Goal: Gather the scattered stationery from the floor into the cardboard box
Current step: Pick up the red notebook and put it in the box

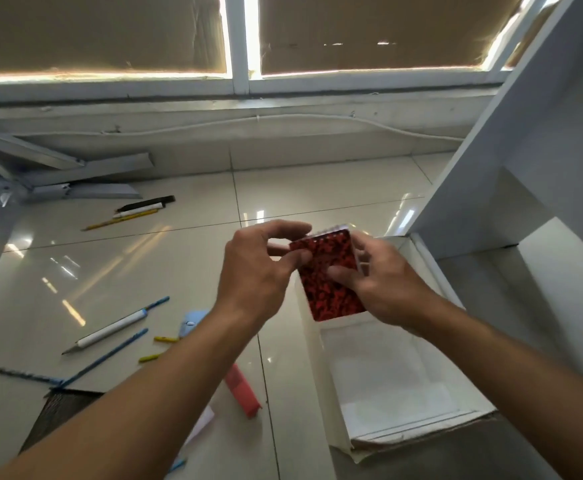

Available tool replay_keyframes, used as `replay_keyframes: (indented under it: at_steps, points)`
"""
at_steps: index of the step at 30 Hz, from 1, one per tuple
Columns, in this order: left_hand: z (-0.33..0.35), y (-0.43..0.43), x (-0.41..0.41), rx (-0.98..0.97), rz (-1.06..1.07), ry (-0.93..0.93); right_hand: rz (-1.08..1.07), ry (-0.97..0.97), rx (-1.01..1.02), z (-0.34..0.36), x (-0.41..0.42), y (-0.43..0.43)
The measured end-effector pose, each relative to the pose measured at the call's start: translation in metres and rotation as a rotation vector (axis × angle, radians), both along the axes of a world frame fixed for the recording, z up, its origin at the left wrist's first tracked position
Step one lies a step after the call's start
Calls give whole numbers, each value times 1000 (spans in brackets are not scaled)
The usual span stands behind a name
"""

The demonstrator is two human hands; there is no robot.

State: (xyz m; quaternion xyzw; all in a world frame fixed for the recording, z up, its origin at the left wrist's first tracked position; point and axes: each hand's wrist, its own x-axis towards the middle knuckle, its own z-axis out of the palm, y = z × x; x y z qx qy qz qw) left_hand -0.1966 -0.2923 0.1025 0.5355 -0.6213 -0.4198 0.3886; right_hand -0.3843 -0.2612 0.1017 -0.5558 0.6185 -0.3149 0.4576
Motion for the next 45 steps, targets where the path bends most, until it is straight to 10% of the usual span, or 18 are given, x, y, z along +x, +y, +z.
replay_keyframes:
  at_steps: [14,30,45]
  points:
    - [-55,27,-5,57,-63,-89,-415,445,65,-96,-64,-28]
    - [-49,39,-40,-103,-120,-128,-551,445,102,-113,-62,-34]
    - [-115,28,-172,415,-36,106,-455,328,29,-120,-80,-28]
